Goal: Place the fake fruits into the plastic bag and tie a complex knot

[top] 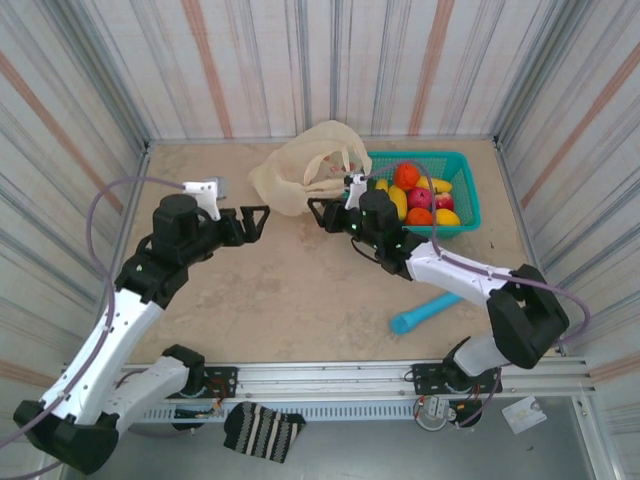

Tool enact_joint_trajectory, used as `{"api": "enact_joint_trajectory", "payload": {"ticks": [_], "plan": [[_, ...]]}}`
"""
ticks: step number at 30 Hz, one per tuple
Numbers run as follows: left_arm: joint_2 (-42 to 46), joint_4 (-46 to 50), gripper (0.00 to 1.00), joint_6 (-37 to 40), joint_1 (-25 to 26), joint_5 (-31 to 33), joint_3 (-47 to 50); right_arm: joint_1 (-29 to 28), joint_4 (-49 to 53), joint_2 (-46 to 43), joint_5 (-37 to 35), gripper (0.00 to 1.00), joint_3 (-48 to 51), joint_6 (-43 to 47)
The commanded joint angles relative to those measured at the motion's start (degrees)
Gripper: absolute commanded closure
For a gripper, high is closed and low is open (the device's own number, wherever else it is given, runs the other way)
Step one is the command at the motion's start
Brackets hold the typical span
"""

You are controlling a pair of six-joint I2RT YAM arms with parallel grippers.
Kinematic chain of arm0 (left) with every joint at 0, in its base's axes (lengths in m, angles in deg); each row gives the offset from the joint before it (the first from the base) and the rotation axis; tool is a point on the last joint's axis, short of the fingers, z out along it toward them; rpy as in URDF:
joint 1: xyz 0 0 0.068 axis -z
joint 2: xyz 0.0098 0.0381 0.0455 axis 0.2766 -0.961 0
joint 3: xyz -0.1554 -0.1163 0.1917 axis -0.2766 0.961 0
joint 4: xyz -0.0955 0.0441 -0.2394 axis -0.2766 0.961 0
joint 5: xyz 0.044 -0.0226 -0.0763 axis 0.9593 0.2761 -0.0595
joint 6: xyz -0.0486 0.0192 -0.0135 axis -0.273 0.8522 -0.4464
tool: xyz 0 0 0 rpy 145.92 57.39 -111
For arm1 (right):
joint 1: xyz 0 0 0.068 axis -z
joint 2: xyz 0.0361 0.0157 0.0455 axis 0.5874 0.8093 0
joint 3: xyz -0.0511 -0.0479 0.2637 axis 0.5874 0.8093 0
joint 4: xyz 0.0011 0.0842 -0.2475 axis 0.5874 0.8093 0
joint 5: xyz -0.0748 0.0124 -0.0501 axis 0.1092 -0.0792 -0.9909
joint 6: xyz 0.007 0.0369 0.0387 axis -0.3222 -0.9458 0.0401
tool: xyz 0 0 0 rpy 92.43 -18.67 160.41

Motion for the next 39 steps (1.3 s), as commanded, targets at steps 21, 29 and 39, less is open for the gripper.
{"api": "enact_joint_trajectory", "payload": {"ticks": [21,29,39], "plan": [[-61.34,31.51,0.02,7.48,17.49,10.23,-62.30,25.80,36.38,-24.48,-2.15,0.57,-4.75,2.63],[-53.15,14.87,0.12,30.32,15.59,1.01,-43.95,25.99,35.28,-26.50,-0.42,0.56,-3.09,3.78],[-59.35,13.20,0.22,40.97,16.03,2.69,-49.44,25.99,34.38,-25.16,2.10,0.56,-4.27,3.25]]}}
